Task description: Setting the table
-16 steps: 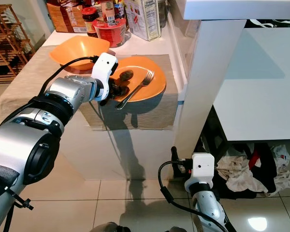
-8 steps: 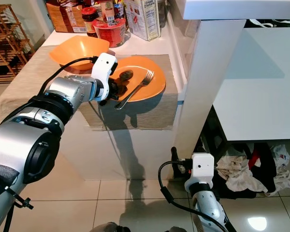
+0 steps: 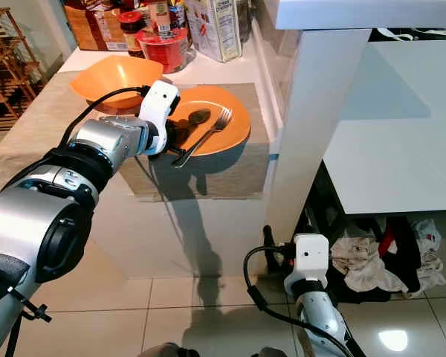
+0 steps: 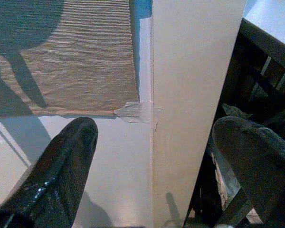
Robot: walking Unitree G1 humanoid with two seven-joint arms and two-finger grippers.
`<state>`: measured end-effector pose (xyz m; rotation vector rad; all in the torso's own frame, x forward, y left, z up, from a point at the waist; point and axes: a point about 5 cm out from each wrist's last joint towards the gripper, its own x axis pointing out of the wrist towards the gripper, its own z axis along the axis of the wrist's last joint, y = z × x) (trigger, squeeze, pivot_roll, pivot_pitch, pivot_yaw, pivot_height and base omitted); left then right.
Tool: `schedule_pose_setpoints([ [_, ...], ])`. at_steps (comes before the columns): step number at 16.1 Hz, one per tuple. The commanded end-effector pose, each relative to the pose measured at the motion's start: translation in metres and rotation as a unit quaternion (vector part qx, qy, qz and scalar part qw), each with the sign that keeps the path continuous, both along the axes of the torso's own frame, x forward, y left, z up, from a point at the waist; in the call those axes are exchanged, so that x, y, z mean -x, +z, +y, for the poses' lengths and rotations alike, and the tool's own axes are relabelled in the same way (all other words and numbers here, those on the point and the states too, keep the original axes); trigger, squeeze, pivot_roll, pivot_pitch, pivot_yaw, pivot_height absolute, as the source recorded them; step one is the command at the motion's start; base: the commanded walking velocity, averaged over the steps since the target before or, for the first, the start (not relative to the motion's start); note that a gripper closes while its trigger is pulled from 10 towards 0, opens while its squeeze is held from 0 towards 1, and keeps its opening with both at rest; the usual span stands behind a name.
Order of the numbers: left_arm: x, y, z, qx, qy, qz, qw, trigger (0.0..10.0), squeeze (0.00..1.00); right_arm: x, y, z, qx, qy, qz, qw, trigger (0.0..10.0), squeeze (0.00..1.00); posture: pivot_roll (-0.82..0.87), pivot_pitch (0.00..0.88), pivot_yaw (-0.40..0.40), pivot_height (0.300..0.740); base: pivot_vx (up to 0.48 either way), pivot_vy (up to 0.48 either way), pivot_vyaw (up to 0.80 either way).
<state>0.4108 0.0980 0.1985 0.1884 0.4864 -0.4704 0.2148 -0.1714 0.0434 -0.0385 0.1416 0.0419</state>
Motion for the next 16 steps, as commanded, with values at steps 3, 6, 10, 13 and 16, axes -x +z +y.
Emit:
schedule_pose_setpoints([
  [3, -0.009, 0.025, 0.008, 0.006, 0.025, -0.081, 0.996, 0.0, 0.00, 0.002, -0.004, -0.001, 0.000, -0.003, 0.013, 1.000, 10.0, 0.00, -0.10, 0.031, 0.093, 0.727, 0.000, 0.000, 0.00],
  [6, -0.013, 0.043, 0.009, 0.032, 0.031, -0.148, 0.988, 0.0, 0.00, 0.002, -0.004, -0.001, 0.001, -0.001, 0.013, 1.000, 10.0, 0.00, -0.09, 0.024, 0.082, 0.727, 0.000, 0.000, 0.00],
  [10, -0.008, 0.071, 0.010, 0.102, 0.012, -0.272, 0.957, 0.0, 0.00, 0.000, -0.005, -0.001, 0.001, -0.001, 0.012, 1.000, 10.0, 0.00, -0.08, 0.007, 0.084, 0.727, 0.000, 0.000, 0.00],
  [13, 0.012, 0.085, 0.018, 0.111, 0.006, -0.365, 0.924, 0.0, 0.00, -0.001, -0.006, -0.001, 0.002, -0.001, 0.011, 1.000, 10.0, 0.00, -0.07, 0.000, 0.082, 0.727, 0.000, 0.000, 0.00],
  [16, 0.042, 0.075, 0.060, 0.099, 0.074, -0.430, 0.894, 0.0, 0.00, -0.003, -0.001, -0.005, 0.003, -0.006, -0.013, 1.000, 10.0, 0.00, -0.05, 0.000, 0.075, 0.727, 0.000, 0.000, 0.00],
])
